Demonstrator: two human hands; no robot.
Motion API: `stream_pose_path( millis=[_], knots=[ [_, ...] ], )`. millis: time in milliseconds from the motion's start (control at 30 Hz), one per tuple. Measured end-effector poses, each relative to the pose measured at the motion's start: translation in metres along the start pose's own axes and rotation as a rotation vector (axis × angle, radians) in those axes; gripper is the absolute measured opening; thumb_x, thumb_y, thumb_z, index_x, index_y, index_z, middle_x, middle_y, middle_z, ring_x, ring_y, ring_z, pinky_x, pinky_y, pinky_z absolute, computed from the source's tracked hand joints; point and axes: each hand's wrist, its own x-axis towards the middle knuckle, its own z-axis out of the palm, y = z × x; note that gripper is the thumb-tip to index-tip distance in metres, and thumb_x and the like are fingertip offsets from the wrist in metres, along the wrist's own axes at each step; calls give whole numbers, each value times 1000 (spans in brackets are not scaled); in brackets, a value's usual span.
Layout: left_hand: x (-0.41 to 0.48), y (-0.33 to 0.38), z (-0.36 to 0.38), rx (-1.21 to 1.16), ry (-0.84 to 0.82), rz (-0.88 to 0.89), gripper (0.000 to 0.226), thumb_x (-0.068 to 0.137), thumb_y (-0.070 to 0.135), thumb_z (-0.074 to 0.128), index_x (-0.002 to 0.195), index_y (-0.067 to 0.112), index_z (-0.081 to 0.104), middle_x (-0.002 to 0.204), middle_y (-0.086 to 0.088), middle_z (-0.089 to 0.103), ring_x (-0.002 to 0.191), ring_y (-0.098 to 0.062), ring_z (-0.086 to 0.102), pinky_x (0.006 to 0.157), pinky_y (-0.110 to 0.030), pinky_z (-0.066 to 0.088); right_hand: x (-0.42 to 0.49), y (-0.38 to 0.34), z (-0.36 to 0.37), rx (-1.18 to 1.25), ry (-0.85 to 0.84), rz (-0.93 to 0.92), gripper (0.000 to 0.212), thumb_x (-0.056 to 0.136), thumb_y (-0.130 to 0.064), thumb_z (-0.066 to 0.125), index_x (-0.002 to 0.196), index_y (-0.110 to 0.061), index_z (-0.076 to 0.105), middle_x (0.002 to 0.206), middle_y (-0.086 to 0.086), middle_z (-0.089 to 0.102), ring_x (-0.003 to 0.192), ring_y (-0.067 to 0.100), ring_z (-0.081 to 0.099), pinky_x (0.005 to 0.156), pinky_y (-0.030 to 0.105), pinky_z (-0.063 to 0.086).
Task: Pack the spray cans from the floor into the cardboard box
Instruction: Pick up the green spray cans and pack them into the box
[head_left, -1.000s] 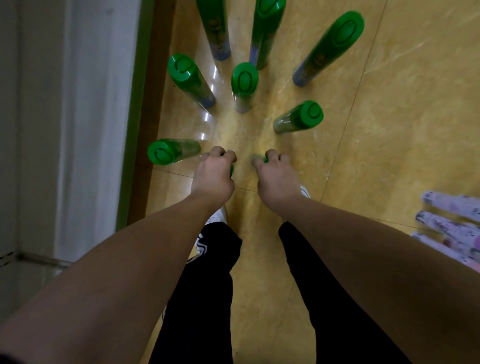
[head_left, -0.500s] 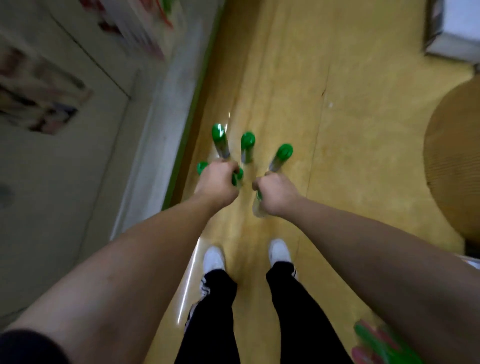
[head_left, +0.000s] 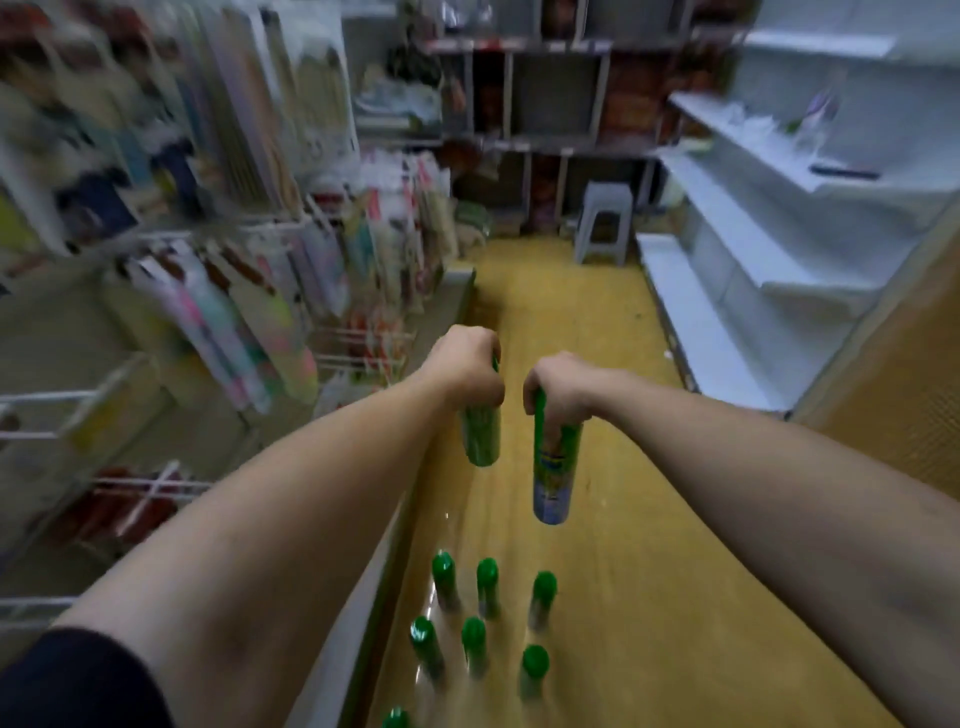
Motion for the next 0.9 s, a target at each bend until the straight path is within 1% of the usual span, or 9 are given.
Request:
stream_pose_path(
  millis=[167, 300, 367, 433, 500, 600, 700, 800, 900],
  knots=[
    [-12, 29, -92, 4, 116, -36, 41, 68, 19, 85, 105, 18, 66, 98, -5, 61, 84, -22, 64, 54, -33, 61, -33, -8, -89, 26, 60, -54, 43, 70, -13, 91, 107, -16, 69, 105, 5, 60, 92, 25, 64, 67, 41, 64],
    [-30, 43, -140, 26, 228, -101, 39, 65, 24, 89, 95, 21, 65, 92, -2, 59, 80, -17, 61, 42, -25, 50, -48, -10, -131, 59, 148, -169, 46, 73, -14, 89, 113, -12, 68, 110, 8, 61, 95, 28, 66, 65, 43, 64],
    [-45, 50, -153, 20, 290, -163, 38, 65, 23, 89, 94, 19, 65, 92, -2, 59, 78, -16, 60, 42, -27, 53, -52, -14, -143, 52, 168, -249, 49, 73, -16, 89, 117, -13, 67, 111, 6, 62, 96, 26, 65, 66, 43, 64],
    [-61, 54, -158, 18, 329, -242, 40, 66, 21, 89, 98, 17, 66, 97, -5, 60, 83, -21, 63, 51, -36, 61, -55, -20, -148, 19, 182, -338, 49, 73, -18, 89, 117, -15, 69, 110, 3, 61, 96, 25, 64, 67, 41, 64],
    [-81, 55, -159, -21, 358, -319, 38, 66, 17, 90, 94, 17, 65, 99, -7, 59, 85, -25, 65, 53, -41, 63, -56, -30, -146, -10, 177, -415, 45, 72, -17, 90, 112, -16, 71, 110, 3, 61, 97, 25, 64, 66, 41, 64],
    [-121, 54, -156, -43, 403, -435, 39, 65, 14, 91, 95, 14, 65, 99, -8, 60, 83, -24, 66, 51, -41, 62, -60, -55, -138, -68, 129, -511, 39, 71, -13, 90, 105, -16, 72, 111, 5, 61, 96, 25, 64, 62, 40, 64],
    [-166, 48, -155, -75, 437, -563, 44, 64, 15, 93, 98, 13, 65, 101, -8, 58, 83, -24, 65, 49, -41, 61, -71, -88, -128, -117, 66, -615, 42, 67, -12, 91, 104, -16, 71, 110, 5, 61, 95, 25, 64, 62, 41, 64],
    [-217, 43, -158, -96, 449, -682, 41, 64, 15, 93, 93, 15, 64, 100, -8, 59, 84, -24, 65, 49, -40, 61, -92, -127, -114, -164, 47, -733, 44, 64, -16, 94, 102, -18, 70, 109, 4, 61, 94, 23, 63, 63, 40, 64],
    [-275, 40, -159, -94, 466, -804, 45, 62, 13, 94, 97, 13, 65, 100, -8, 59, 84, -25, 66, 50, -42, 62, -124, -170, -98, -190, 4, -839, 44, 65, -15, 94, 102, -18, 71, 108, 4, 59, 93, 24, 64, 62, 41, 64]
  ],
)
